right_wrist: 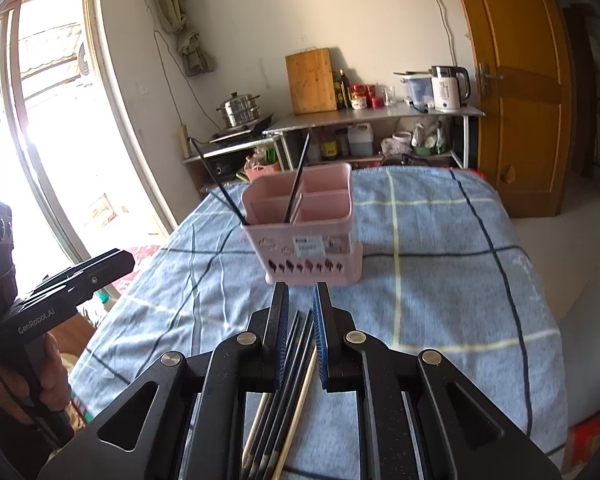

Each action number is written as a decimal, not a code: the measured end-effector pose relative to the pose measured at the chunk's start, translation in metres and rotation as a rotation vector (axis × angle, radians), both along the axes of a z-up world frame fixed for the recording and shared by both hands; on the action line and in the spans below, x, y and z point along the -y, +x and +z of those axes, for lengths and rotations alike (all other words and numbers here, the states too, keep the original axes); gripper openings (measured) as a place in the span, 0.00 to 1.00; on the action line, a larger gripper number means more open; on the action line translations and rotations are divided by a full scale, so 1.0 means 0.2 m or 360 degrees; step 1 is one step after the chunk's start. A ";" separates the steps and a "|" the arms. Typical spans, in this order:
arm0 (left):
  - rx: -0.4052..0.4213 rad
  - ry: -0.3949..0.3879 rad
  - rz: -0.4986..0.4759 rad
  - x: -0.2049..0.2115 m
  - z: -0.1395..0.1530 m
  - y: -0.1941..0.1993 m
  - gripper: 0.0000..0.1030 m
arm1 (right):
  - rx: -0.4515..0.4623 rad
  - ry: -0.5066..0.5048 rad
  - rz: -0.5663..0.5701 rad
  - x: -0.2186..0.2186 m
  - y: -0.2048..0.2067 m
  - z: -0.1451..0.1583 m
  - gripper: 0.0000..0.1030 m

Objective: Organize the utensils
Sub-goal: 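Drop the chopsticks into the pink basket and open both tools, then move both open tools back down to the row of chopsticks, then grasp a wooden chopstick with the left tool while the right tool grasps another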

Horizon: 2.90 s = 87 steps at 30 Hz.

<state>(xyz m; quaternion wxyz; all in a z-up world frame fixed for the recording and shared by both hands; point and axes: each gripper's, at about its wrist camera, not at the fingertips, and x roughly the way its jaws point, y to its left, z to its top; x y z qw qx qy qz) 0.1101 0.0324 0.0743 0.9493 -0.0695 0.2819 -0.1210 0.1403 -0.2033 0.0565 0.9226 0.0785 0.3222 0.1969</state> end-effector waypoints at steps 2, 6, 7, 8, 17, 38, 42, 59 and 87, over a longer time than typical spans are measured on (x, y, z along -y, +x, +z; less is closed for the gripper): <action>-0.0016 0.0014 -0.0011 0.02 -0.03 -0.03 0.39 | -0.0037 0.0021 0.0013 0.01 -0.02 -0.04 0.12; -0.0055 0.0039 -0.0041 0.06 -0.09 -0.05 0.39 | -0.0085 -0.0005 0.0016 0.00 -0.06 -0.11 0.12; -0.0065 0.0040 -0.0045 0.07 -0.11 -0.06 0.39 | -0.0099 -0.0011 0.0016 0.00 -0.06 -0.13 0.12; -0.0072 0.0040 -0.0048 0.07 -0.12 -0.06 0.39 | -0.0109 -0.0012 0.0017 0.00 -0.07 -0.14 0.12; -0.0123 0.0028 -0.0046 0.08 -0.18 -0.03 0.39 | -0.0150 -0.0030 0.0012 -0.01 -0.05 -0.20 0.12; -0.0331 0.0018 0.0013 0.03 -0.47 0.17 0.39 | -0.0420 -0.0115 0.0033 -0.14 0.22 -0.52 0.12; -0.0350 0.0011 0.0024 0.02 -0.49 0.19 0.39 | -0.0461 -0.0122 0.0029 -0.17 0.28 -0.57 0.12; -0.0423 -0.0010 0.0015 0.02 -0.55 0.27 0.39 | -0.0548 -0.0208 0.0008 -0.21 0.37 -0.67 0.12; -0.0629 0.0090 0.0071 0.29 -0.75 0.57 0.40 | -0.0566 -0.0188 -0.0006 -0.08 0.31 -0.67 0.10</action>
